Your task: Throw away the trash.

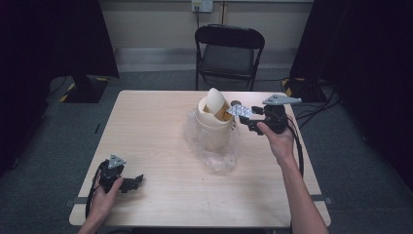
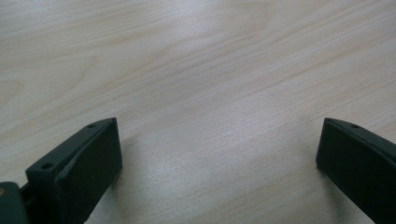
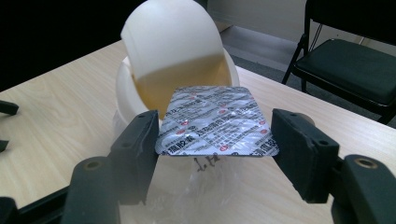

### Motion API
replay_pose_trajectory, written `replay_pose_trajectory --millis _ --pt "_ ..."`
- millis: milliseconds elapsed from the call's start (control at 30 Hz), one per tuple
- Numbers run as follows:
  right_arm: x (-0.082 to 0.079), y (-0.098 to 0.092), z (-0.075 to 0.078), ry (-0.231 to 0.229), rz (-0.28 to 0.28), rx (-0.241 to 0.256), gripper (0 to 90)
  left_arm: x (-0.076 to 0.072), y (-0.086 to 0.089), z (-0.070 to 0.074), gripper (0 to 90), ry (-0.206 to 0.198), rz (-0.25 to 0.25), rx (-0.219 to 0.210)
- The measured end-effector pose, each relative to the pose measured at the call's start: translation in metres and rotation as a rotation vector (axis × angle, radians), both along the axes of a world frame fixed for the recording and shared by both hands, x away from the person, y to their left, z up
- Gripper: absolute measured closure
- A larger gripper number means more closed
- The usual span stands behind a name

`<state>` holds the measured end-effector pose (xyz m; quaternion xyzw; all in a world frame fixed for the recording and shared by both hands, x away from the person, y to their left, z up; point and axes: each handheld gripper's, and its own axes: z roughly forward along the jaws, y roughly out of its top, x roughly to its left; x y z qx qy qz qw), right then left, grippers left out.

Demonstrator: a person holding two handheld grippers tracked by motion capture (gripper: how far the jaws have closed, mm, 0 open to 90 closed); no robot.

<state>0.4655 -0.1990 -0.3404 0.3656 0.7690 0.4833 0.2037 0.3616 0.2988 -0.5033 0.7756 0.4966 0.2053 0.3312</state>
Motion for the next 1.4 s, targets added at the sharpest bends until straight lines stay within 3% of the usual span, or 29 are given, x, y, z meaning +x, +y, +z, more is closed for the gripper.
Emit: replay_pose_trajectory --millis 267,567,1033,1233,1400 --pt "0.019 0.016 -0.006 0.045 0.025 -0.022 34.1 0.000 0.000 0.000 0.0 0.000 0.000 0.000" --pt "0.028 0.029 -0.018 0.081 0.048 -0.045 34.1 0.000 0.000 0.000 0.0 0.000 0.000 0.001" --pt "0.052 0.051 -0.023 0.099 0.053 -0.050 34.3 0.000 0.000 0.000 0.0 0.000 0.000 0.001" --pt "0.056 0.060 -0.031 0.109 0.066 -0.060 34.4 0.000 0.000 0.000 0.0 0.000 0.000 0.002" --pt "0.056 0.067 -0.032 0.087 0.060 -0.086 34.4 0.000 0.000 0.000 0.0 0.000 0.000 0.001"
